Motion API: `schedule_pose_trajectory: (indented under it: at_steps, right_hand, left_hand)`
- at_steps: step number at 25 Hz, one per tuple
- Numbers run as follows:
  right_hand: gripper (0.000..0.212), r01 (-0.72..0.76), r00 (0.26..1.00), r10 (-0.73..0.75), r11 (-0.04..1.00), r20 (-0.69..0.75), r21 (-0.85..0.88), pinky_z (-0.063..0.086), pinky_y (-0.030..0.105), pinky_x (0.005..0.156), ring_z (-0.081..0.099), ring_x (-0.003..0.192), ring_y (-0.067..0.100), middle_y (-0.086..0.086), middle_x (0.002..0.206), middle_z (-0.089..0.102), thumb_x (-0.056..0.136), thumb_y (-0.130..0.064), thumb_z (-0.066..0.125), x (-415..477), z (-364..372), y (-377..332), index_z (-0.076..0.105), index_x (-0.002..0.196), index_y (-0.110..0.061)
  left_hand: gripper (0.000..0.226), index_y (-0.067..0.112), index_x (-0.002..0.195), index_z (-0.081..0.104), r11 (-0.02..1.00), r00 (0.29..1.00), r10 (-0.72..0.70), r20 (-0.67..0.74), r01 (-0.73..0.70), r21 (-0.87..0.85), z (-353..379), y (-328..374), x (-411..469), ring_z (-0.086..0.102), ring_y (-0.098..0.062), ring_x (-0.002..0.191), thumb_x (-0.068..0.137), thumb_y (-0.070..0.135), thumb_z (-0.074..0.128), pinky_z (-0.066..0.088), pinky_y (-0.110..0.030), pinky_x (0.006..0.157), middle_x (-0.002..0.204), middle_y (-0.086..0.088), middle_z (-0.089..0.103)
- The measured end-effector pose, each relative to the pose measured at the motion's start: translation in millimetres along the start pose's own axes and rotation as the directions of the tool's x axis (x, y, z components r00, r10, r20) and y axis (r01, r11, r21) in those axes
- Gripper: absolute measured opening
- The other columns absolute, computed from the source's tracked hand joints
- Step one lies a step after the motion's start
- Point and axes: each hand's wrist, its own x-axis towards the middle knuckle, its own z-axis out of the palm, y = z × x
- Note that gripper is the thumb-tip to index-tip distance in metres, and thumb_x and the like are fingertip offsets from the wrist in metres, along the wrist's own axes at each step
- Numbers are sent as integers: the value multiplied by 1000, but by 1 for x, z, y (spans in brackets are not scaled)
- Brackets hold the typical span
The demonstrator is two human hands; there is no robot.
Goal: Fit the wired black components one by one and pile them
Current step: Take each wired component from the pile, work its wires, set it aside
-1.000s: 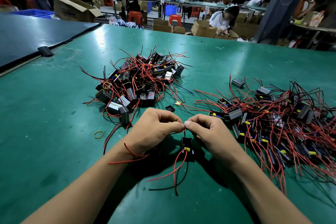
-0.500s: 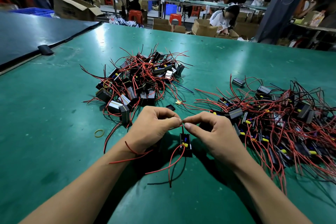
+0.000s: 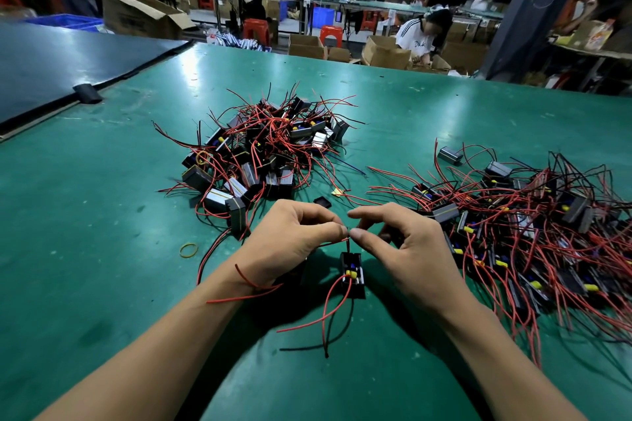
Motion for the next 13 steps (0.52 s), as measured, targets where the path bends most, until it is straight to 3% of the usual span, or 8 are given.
schedule_pose_trajectory:
  at_steps: [2,7,11,13]
  right_hand:
    - [20,51,998,-52,999,37,11,42,13,65,58,72,1,-14,87,70,83,-14,79,1,0,2,78,102,-22]
    - [11,145,988,-145,989,50,4,47,21,64,65,78,11,-10,86,71,85,-18,78,2,-1,10,79,96,-18]
    - [11,207,978,-203,975,55,-76,49,23,64,64,74,9,-9,83,69,89,-25,74,2,-1,10,78,94,-16]
    - [12,152,987,-147,985,64,-86,46,19,63,59,70,6,-14,78,65,91,-31,72,1,0,6,74,88,-19]
  left_hand:
    - [18,14,68,74,1000,999,-22,25,22,-10,-1,0,0,42,1,45,82,3,72,31,-9,45,51,9,56]
    - [11,15,72,76,997,996,-67,54,66,26,-4,0,0,34,-11,53,82,11,74,23,-22,47,59,-4,52]
    - [7,12,74,76,997,994,-69,88,65,47,-6,-2,1,35,-11,54,81,12,75,23,-21,48,59,-2,52]
    - [9,13,73,76,998,993,-61,97,58,35,-6,-3,0,37,-7,51,81,11,75,26,-17,47,55,3,55]
